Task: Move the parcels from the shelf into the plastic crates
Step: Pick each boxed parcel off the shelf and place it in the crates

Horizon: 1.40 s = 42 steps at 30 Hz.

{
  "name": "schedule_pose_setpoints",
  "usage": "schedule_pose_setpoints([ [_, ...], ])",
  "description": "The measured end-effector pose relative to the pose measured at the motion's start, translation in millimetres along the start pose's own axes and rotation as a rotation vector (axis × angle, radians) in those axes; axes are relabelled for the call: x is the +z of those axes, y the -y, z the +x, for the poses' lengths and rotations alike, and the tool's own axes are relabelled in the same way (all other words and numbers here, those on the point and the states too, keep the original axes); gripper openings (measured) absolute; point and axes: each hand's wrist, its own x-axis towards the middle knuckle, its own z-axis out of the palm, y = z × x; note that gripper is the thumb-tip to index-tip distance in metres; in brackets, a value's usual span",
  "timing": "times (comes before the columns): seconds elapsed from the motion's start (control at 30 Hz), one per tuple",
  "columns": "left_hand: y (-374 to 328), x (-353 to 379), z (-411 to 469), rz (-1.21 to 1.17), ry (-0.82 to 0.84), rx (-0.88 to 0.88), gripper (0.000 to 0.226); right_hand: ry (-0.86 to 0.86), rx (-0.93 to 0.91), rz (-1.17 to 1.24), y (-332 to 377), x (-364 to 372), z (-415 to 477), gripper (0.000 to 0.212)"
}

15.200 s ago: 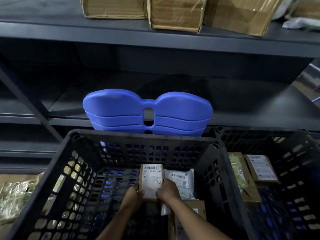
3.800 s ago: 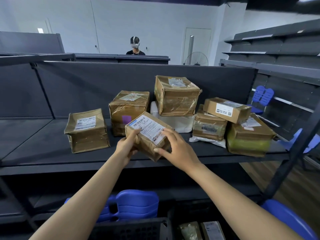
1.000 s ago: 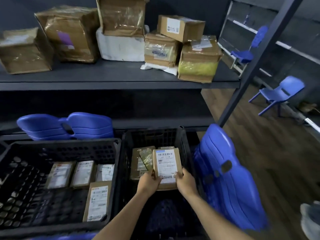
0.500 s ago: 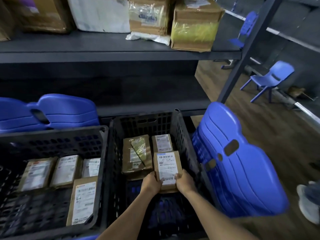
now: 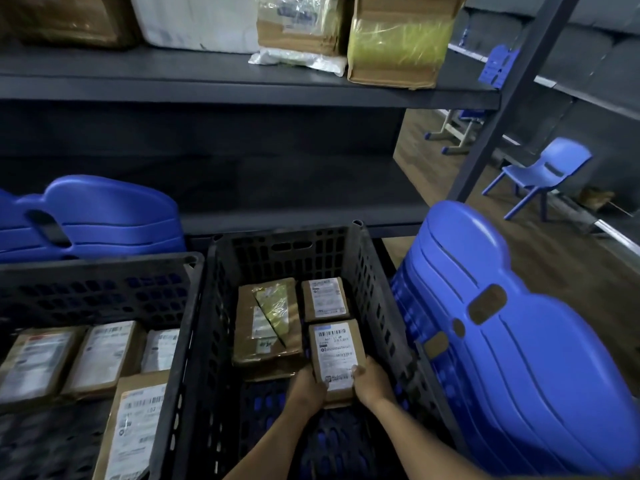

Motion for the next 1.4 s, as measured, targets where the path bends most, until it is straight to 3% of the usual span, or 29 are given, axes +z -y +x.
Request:
schedule_pose_setpoints([
  [0.67, 3.5, 27.1, 41.6, -0.043, -0.024, -0.032, 0.035, -0.059, -0.038, 0.002, -12.9, 22.1, 45.5, 0.040],
  [0.87, -1.7, 15.4, 26.5, -0.050, 0.011, -0.003, 0.052, -0.105, -0.195, -0.170, -0.3, 12.1, 30.3, 0.051],
  [1.07, -37.5, -38.2, -30.2, 0.114, 0.012, 0.063, 0.043, 0.016, -0.379, -0.418, 41.6, -35.4, -21.9, 0.057],
  [1.23, -84.5, -99.6, -79.9, 0.355, -0.022, 0.182, 0.053, 0.056, -0.493, -0.620, 94.4, -89.2, -64.3, 0.062],
  [1.4, -139.7, -168.6, -123.4, 0.543, -0.106, 0.243, 0.057, 0.019, -0.633, -0.642, 150.4, -143.3, -97.8, 0.061],
])
